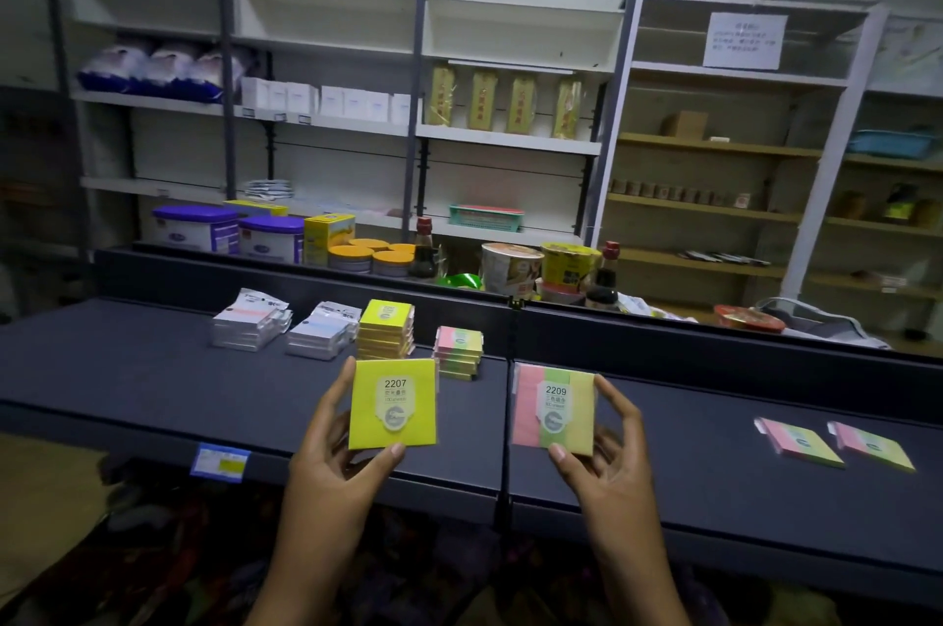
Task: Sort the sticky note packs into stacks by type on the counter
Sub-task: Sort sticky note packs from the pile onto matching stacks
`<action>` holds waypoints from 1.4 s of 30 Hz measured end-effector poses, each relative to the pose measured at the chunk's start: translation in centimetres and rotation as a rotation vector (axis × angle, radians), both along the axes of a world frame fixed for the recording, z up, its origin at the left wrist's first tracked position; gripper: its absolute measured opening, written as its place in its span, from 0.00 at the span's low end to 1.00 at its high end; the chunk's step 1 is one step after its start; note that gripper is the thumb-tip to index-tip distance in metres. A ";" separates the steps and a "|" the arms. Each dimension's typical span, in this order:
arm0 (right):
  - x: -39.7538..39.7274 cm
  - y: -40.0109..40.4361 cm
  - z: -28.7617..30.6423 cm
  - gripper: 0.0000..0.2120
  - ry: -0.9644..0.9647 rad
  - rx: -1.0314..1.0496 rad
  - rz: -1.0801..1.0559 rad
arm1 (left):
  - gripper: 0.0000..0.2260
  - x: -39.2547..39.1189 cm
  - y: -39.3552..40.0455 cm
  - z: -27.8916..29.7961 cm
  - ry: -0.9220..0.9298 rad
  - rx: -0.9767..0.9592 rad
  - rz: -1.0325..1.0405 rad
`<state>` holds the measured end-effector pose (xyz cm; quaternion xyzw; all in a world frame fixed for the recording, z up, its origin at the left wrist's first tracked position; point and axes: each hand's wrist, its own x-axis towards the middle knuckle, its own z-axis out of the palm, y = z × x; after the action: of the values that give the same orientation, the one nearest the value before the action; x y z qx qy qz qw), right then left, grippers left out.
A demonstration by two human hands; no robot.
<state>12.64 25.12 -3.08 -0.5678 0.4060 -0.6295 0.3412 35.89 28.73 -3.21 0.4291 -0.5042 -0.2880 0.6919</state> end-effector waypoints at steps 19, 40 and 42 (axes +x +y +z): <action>4.1 -15.9 1.2 0.28 0.109 -0.007 0.024 | 0.39 3.9 -11.9 -0.1 0.003 -0.003 0.067; 10.5 -29.3 0.0 0.20 0.546 0.279 -0.136 | 0.36 12.7 -25.6 1.0 -0.052 -0.008 -0.108; 10.3 -29.4 -0.3 0.20 0.671 0.271 -0.153 | 0.37 13.2 -26.3 0.9 -0.064 -0.009 -0.109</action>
<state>22.96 -4.28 -3.36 -0.6602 0.6163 -0.3725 0.2133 49.12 2.42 -2.32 0.4070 -0.5501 -0.3090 0.6605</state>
